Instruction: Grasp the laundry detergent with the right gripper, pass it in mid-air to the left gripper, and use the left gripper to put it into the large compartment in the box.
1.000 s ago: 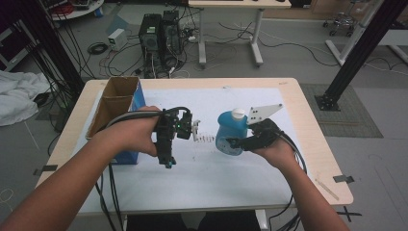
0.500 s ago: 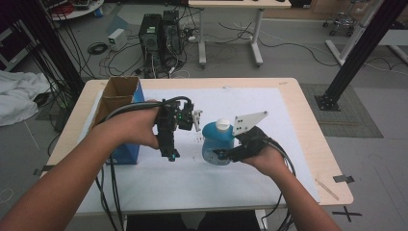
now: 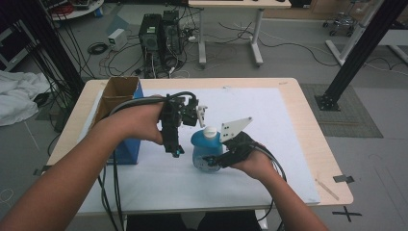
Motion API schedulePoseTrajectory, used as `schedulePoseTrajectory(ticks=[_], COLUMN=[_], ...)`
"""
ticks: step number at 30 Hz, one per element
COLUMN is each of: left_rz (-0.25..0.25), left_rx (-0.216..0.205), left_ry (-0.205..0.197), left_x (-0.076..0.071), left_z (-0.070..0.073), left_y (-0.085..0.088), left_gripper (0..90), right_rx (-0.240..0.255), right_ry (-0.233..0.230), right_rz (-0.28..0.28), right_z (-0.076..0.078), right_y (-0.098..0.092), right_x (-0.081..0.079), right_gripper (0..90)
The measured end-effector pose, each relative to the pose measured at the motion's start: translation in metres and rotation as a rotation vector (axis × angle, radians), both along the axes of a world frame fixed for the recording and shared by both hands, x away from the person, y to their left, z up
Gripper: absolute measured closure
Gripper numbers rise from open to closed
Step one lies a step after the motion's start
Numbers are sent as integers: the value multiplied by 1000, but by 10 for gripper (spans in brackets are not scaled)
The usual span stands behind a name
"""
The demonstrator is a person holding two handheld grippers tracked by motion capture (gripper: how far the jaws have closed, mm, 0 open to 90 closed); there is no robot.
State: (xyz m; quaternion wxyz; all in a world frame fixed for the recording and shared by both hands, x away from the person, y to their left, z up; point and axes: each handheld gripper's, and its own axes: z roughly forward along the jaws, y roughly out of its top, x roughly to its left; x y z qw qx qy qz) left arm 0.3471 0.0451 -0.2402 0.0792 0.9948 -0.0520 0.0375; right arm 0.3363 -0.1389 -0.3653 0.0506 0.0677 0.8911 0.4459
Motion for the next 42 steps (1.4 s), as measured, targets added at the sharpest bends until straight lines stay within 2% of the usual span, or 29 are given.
schedulePoseTrajectory(ticks=[9, 17, 25, 28, 29, 31, 32, 33, 42], left_rz=[-31, -41, -46, -46, -45, -33, -37, -42, -31], left_rx=[27, 42, 48, 45, 43, 37, 36, 42, 52], left_ry=[14, 9, 17, 23, 19, 18, 24, 25, 8], left_x=[-5, -6, -8, -7, -7, -8, -7, -8, -7], left_z=[-2, -6, -11, -12, -12, -14, -14, -14, -17], left_y=[-17, -24, -30, -31, -31, -31, -31, -31, -32], left_gripper=[17, 18, 18, 44, 44, 44, 49, 95, 121], right_rx=[0, -8, 2, 2, -6, 5, 3, 2, 4], right_ry=[-3, 0, -16, -16, -40, -4, -6, -12, 1], right_rz=[29, 43, 49, 49, 51, 51, 51, 49, 48], right_z=[2, 4, 9, 10, 9, 10, 10, 10, 11], right_y=[17, 27, 31, 32, 32, 33, 33, 33, 33], right_x=[-2, -5, -4, -4, -3, -5, -5, -4, -5], right_gripper=[481, 481, 481, 481, 481, 481, 481, 481, 481])
